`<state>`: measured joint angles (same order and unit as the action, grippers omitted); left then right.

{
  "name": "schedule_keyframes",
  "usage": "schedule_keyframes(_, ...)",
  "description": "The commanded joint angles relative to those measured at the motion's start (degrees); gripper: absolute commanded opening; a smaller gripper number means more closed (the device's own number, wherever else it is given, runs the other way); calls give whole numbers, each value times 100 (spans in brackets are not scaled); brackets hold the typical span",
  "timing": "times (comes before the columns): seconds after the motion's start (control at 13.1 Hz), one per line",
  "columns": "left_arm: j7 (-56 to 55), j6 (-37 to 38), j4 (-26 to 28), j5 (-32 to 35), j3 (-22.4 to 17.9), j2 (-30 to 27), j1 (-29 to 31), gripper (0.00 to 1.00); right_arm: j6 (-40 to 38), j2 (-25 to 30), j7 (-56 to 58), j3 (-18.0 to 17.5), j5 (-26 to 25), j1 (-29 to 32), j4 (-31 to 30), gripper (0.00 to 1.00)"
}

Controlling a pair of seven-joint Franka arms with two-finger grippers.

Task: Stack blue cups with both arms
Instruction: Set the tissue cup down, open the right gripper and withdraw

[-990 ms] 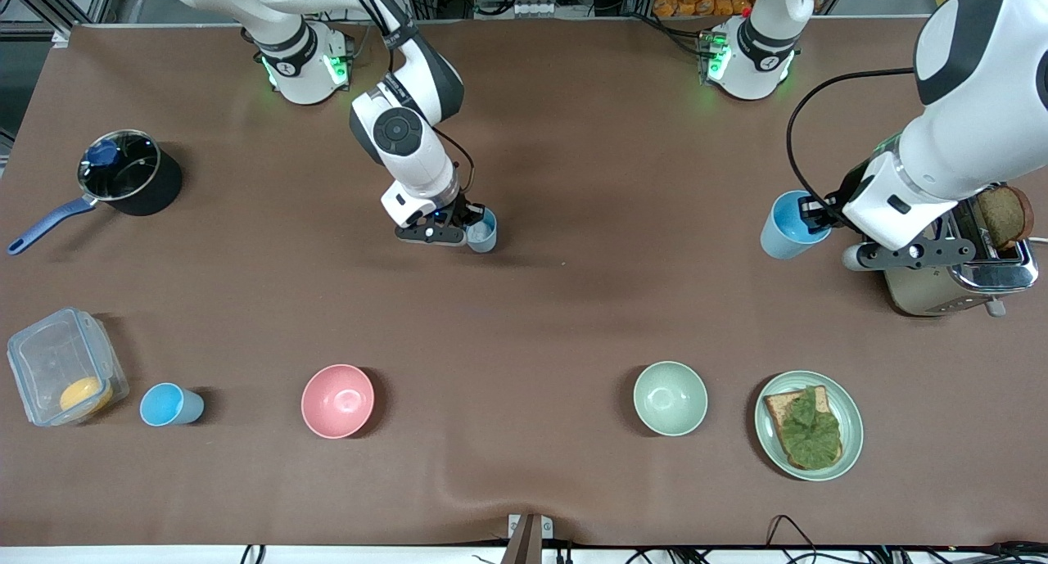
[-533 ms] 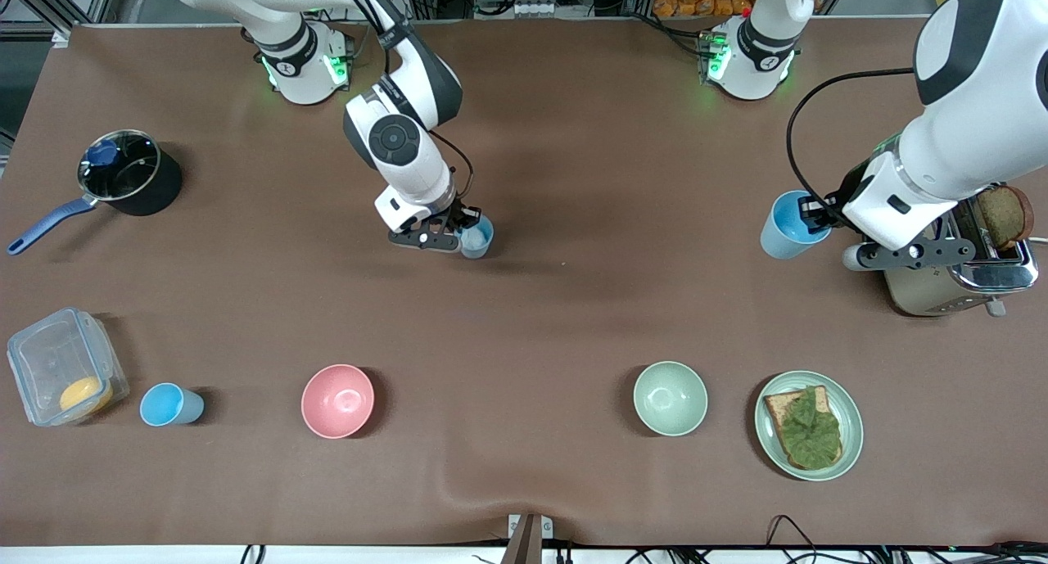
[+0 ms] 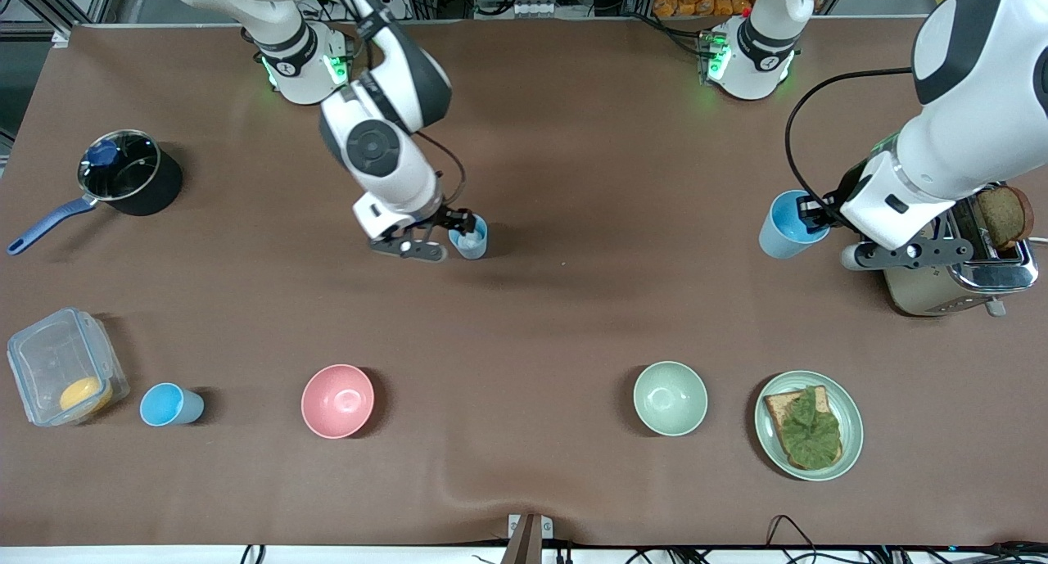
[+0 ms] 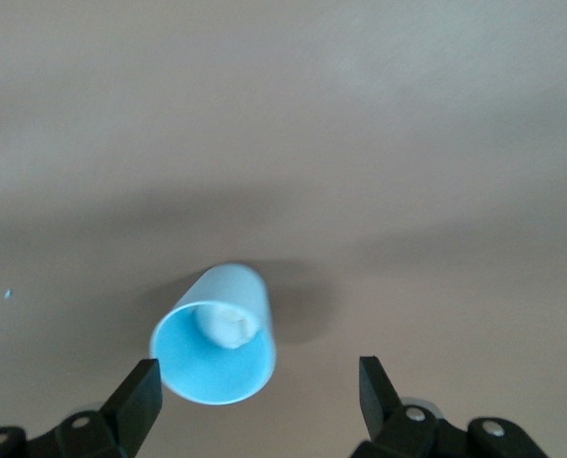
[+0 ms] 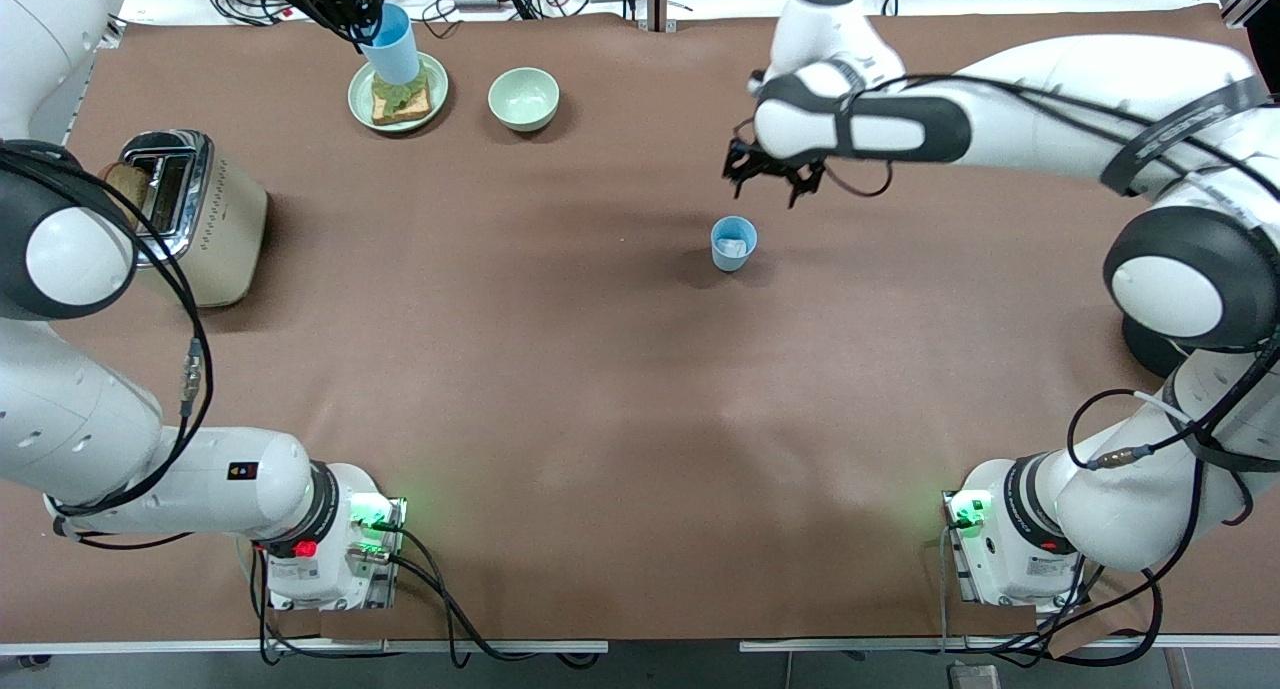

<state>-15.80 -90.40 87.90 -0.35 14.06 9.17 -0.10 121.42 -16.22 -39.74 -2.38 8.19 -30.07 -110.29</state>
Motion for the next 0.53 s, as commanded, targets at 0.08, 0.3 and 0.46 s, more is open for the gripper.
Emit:
schedule_keyframes(0.08,-81,84,-45,-18,44,-12,-34,0,-1302,383,1413,-70,33,1247,708,100)
schedule_keyframes(0.3,-360,67,-45,-166,254,5,-122,0,-1622,698,2327,-61,-89,1959,948,100)
schedule_keyframes(0.46,-1149,-56,-54,-474,412,49,-201,0,-1962,1084,3389,-70,-134,2608,957,100)
